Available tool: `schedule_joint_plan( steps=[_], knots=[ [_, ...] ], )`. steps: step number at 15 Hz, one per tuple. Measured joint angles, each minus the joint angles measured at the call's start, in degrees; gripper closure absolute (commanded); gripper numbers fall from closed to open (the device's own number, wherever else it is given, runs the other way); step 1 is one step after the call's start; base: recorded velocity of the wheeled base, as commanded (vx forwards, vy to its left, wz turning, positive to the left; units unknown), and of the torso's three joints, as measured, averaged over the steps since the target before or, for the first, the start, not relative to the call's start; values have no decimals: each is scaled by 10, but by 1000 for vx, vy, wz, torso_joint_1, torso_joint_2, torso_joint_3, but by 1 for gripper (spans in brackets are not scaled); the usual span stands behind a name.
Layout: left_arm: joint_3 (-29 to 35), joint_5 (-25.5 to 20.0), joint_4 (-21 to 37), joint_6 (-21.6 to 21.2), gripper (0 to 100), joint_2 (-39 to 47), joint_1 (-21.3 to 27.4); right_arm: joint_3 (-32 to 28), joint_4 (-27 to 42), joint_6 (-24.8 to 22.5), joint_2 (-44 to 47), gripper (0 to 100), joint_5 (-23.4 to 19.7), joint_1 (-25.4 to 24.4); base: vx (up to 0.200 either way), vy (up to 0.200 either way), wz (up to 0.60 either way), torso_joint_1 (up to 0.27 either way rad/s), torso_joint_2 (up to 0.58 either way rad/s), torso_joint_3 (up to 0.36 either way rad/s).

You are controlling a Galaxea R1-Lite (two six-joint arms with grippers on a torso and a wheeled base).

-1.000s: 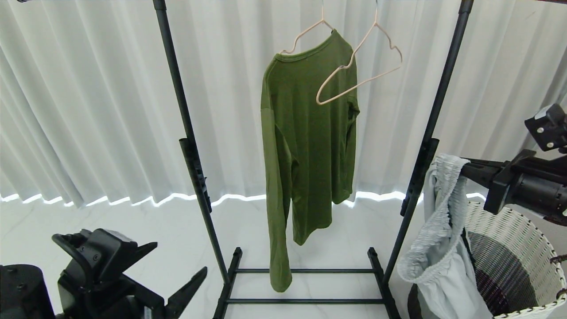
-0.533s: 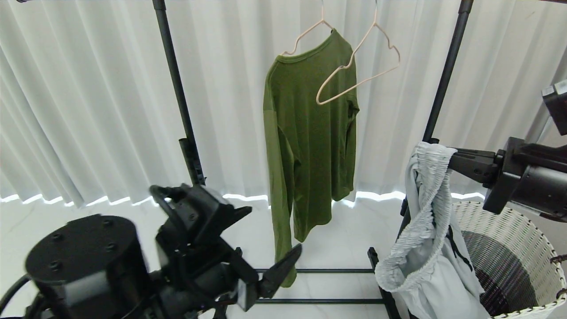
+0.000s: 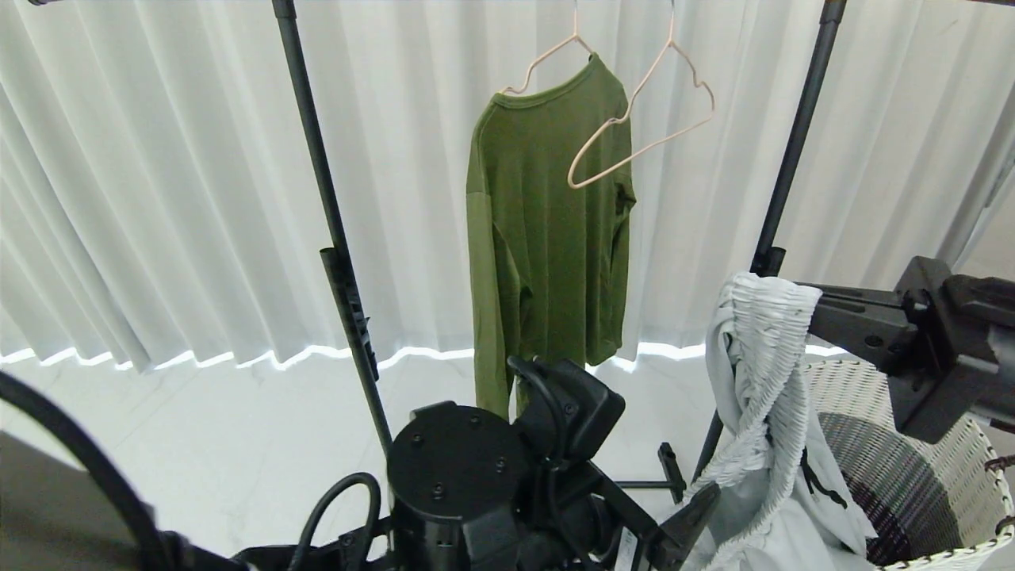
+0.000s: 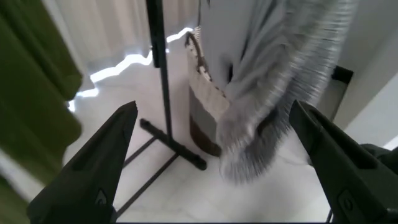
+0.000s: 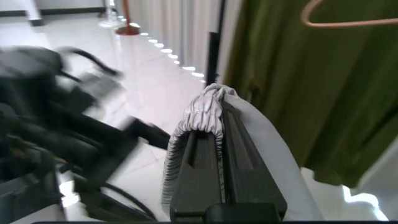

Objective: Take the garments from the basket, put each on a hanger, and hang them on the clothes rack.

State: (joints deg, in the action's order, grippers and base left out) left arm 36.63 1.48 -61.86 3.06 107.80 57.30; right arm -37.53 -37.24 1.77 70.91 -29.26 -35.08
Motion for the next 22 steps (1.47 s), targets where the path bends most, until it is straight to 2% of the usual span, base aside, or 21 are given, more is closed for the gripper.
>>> schedule_joint_plan(
  steps=[6, 11, 12, 14, 16, 18, 20, 22],
  knots=[
    [10, -8, -16, 19, 0, 89, -34, 6, 0, 0, -17, 100, 0, -13, 0, 0, 0, 0, 0, 0],
    [-2, -22, -17, 20, 0, 125, -44, 12, 0, 4, -33, 100, 0, -13, 0, 0, 0, 0, 0, 0],
    [-6, -31, -18, 20, 100, 128, -45, 14, 1, 5, -36, 100, 1, -12, 0, 0, 0, 0, 0, 0],
    [-20, -46, -51, 19, 100, 133, -46, 18, 0, 7, -42, 100, 0, -11, 0, 0, 0, 0, 0, 0],
    [-36, -41, -89, 17, 100, 138, -47, 24, 0, 13, -47, 100, 1, -9, 0, 0, 0, 0, 0, 0],
    [-52, -19, -123, 16, 100, 142, -53, 27, 1, 17, -49, 100, 1, 0, 0, 0, 0, 0, 0, 0],
    [-78, 15, -183, 7, 100, 142, -73, 30, 0, 21, -47, 100, 0, 23, 0, 0, 0, 0, 0, 0],
    [-102, 23, -197, -3, 100, 133, -104, 40, 1, 23, -45, 100, 0, 45, 0, 0, 0, 0, 0, 0]
  ],
)
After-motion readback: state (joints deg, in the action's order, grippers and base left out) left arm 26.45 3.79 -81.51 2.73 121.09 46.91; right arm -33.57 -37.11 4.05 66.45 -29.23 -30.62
